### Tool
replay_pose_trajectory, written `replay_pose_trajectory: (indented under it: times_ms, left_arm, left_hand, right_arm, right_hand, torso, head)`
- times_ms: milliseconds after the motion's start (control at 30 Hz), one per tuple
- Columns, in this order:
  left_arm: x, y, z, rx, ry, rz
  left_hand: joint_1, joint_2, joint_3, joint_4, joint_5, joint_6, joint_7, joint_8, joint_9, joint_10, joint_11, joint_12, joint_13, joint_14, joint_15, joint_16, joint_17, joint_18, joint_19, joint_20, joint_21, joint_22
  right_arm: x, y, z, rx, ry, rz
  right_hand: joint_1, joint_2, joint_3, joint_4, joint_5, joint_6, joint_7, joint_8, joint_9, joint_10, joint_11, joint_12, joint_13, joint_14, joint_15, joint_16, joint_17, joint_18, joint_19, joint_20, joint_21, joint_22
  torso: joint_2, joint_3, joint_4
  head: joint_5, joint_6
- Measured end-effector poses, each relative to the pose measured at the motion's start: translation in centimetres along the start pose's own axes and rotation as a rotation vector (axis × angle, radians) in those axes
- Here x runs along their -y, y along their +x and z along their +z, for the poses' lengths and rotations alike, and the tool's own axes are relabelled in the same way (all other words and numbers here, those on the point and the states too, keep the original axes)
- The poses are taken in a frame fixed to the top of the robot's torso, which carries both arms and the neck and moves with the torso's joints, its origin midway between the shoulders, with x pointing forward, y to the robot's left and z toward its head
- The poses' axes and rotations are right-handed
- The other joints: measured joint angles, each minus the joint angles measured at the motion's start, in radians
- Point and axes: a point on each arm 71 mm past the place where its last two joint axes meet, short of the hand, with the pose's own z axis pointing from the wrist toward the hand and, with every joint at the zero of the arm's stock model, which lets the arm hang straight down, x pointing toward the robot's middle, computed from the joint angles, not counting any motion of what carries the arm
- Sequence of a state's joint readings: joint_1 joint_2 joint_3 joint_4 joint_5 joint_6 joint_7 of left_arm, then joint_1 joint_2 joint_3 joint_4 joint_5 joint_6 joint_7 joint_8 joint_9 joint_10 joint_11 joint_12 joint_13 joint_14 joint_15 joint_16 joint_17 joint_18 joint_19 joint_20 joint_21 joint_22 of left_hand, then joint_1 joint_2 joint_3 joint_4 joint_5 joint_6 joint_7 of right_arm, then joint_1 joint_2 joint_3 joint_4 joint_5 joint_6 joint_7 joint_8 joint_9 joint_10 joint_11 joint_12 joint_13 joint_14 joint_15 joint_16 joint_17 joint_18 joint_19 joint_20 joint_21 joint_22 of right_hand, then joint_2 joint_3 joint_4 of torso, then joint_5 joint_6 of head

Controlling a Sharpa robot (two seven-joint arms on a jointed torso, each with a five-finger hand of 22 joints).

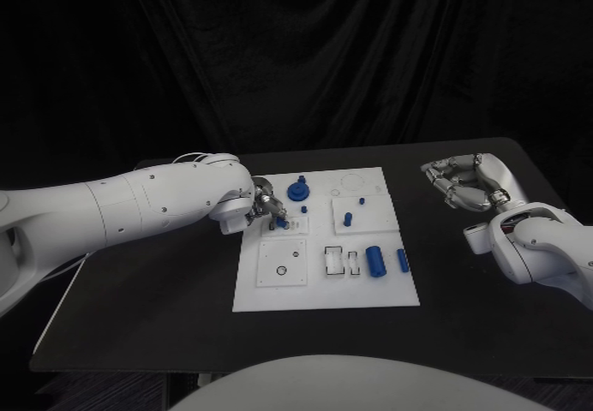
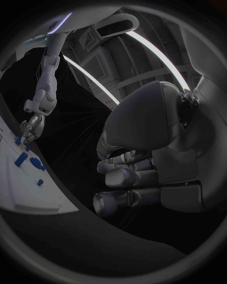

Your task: Assemble the parts on the task board

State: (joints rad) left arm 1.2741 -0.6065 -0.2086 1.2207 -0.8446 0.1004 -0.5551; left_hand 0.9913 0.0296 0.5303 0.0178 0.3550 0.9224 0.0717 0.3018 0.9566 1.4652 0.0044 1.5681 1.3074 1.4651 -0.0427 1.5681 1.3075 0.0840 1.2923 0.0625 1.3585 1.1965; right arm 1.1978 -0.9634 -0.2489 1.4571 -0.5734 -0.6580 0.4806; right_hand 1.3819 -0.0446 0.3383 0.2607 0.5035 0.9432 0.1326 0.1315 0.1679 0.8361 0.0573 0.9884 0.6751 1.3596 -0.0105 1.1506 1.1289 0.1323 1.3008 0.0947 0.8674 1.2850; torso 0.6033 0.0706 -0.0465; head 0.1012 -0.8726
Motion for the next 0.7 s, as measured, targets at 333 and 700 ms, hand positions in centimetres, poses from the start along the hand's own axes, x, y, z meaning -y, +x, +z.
replay_pose_trajectory:
  times_ms: [333,700]
  left_arm:
    - [0.13,0.31,0.17,0.000,0.006,-0.003]
    - [0.29,0.44,0.24,0.000,0.011,-0.002]
  left_hand:
    - [-0.001,-0.001,-0.005,0.005,-0.016,0.000,0.000,-0.008,-0.001,0.000,0.000,0.000,0.000,0.004,-0.004,0.000,0.000,0.000,0.000,0.000,0.000,-0.001]
    - [-0.001,-0.001,-0.002,0.008,-0.022,0.002,0.002,-0.008,0.001,0.000,0.000,0.000,0.000,0.004,-0.004,0.000,0.000,0.000,0.000,0.000,0.000,-0.002]
  right_arm:
    - [0.03,0.01,0.01,-0.001,0.002,0.000]
    - [0.07,0.00,0.01,-0.002,0.004,0.000]
  right_hand:
    - [0.000,0.000,0.000,0.000,0.000,0.000,0.000,0.000,0.000,0.000,0.000,0.000,-0.001,0.000,0.000,0.000,-0.001,0.000,0.000,0.000,-0.005,0.000]
    - [0.000,0.000,0.003,-0.003,0.004,0.000,0.000,0.000,0.000,0.000,0.000,0.000,-0.001,0.000,0.000,0.000,-0.001,0.000,0.000,0.000,-0.005,0.000]
  torso:
    - [0.001,0.0000,0.0002]
    - [0.001,0.0000,0.0003]
  head:
    - [-0.001,0.000]
    - [-0.002,0.000]
